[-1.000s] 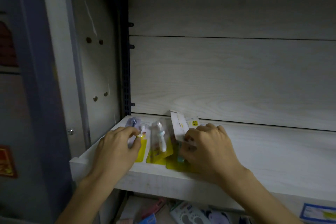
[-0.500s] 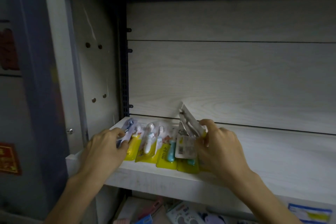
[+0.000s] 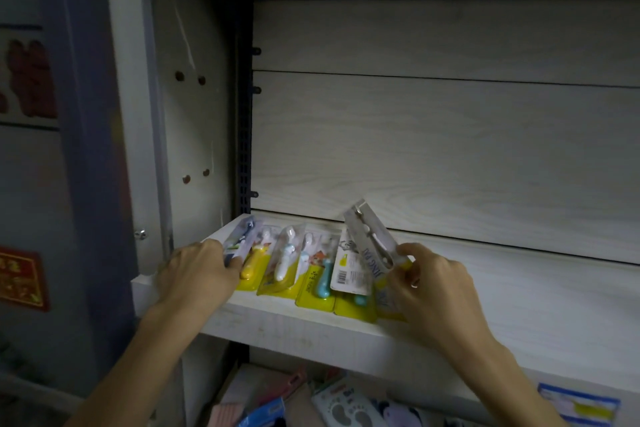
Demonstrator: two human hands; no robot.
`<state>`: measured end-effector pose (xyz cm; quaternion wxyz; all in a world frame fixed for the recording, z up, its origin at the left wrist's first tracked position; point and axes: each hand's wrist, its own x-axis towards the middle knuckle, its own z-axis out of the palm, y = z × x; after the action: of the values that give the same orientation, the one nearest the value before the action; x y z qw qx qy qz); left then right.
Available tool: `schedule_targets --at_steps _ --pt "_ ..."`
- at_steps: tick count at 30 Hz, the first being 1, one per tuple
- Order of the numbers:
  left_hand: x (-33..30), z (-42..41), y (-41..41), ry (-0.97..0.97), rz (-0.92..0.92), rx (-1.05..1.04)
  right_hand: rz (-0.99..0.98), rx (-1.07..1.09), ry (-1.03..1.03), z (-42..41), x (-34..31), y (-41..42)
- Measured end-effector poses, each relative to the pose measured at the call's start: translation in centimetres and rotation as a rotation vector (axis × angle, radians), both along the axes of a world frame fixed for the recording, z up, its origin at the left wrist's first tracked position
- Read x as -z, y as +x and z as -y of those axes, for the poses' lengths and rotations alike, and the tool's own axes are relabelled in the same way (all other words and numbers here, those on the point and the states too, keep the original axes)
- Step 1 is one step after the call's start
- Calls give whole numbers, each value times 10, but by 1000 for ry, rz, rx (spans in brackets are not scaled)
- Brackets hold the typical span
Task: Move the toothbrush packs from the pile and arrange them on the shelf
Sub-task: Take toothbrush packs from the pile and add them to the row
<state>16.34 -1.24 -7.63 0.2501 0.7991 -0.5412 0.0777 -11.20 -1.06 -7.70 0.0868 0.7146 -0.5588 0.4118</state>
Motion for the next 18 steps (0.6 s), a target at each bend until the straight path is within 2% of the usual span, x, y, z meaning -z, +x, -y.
schedule_targets --at_steps 4,11,18 --pt "-8 -1 0 30 2 14 2 43 3 -1 -4 7" --pt "-9 -7 14 -50 -73 112 78 134 39 -2 -8 28" --pt "-9 -13 17 -205 -181 229 168 238 226 -1 -18 35"
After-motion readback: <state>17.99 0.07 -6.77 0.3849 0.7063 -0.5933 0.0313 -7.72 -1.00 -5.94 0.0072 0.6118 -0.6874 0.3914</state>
